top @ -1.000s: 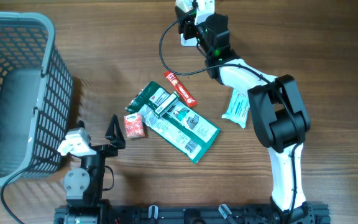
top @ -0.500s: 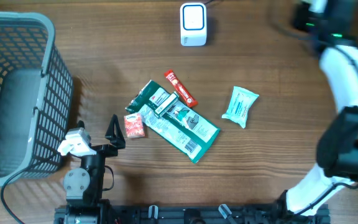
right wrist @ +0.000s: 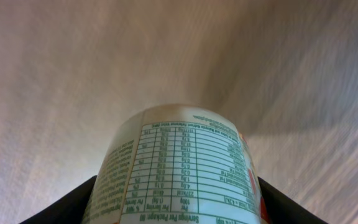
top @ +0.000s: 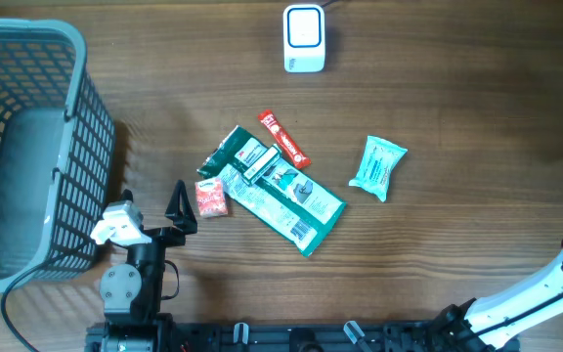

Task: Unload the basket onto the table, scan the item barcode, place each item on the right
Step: 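Carry the jar to the right side of the table and release it, then grasp the light-blue tissue pack with the right gripper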

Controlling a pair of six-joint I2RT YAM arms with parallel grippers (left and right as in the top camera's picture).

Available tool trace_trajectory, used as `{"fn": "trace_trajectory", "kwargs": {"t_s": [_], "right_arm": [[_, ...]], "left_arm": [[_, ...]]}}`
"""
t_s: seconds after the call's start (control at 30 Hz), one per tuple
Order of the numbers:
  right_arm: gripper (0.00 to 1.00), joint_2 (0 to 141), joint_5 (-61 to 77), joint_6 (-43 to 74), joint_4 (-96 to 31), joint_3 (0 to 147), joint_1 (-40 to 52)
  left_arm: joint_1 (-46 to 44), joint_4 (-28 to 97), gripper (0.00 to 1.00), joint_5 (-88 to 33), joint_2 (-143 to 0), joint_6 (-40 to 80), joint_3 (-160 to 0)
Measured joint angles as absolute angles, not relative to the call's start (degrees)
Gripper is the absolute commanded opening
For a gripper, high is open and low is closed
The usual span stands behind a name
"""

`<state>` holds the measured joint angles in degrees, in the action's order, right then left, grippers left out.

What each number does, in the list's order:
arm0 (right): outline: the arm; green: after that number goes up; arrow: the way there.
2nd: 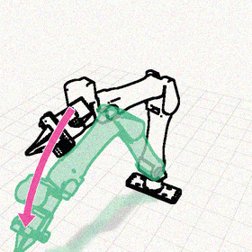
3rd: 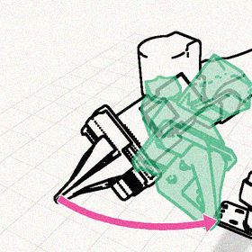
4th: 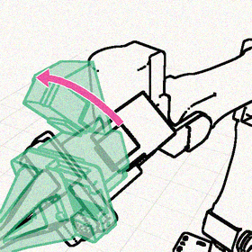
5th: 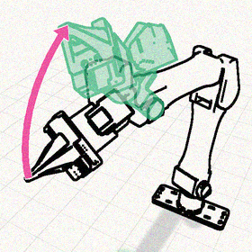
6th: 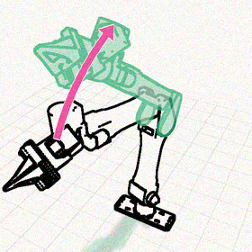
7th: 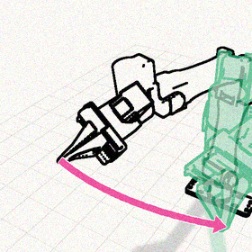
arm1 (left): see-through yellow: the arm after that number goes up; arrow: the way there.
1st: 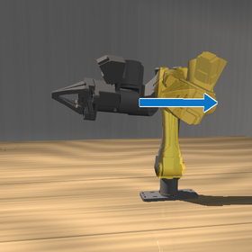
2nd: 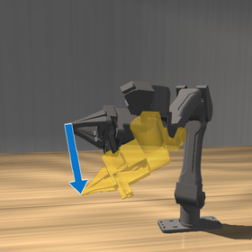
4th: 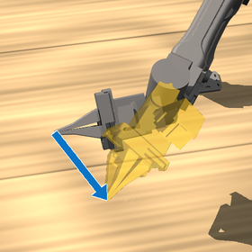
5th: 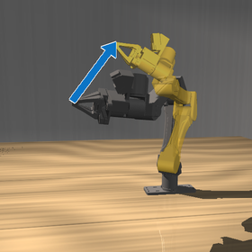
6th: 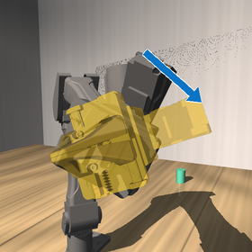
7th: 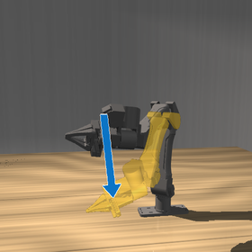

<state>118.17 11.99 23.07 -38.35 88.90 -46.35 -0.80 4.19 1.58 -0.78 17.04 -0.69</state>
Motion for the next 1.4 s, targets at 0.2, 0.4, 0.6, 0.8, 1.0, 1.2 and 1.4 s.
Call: {"fn": "trace_trajectory", "kwargs": {"t_s": [0.2,0.4,0.6,0.8,1.0,1.2,1.4], "right_arm": [[0.99,118.43,12.4,32.95,-44.29,88.86,-46.3],[1.0,118.17,11.38,32.91,-52.34,97.73,-46.3],[1.0,105.23,21.52,32.29,-65.23,114.19,-43.7],[1.0,100.4,26.79,22.74,-76.86,110.19,-23.59],[1.0,101.6,28.25,4.49,-60.82,82.98,-10.22],[1.0,101.8,32.58,-1.41,-43.29,63.9,-9.78],[1.0,101.8,32.56,-1.39,-37.21,61.63,-9.21]], "left_arm": [[-0.8,4.21,1.0,1.58,-0.78,17.04,-0.69],[-0.8,4.19,1.0,1.58,-0.78,17.04,-0.69],[-0.8,4.19,1.0,1.58,-0.78,17.04,-0.69],[-0.8,4.19,1.0,1.56,-0.78,17.04,-0.69],[-0.8,4.19,1.0,1.58,-0.73,17.04,-0.69],[-0.8,4.19,1.0,1.56,-0.73,17.04,-0.69],[-0.8,4.19,1.0,1.58,-0.73,17.04,-0.69]]}}
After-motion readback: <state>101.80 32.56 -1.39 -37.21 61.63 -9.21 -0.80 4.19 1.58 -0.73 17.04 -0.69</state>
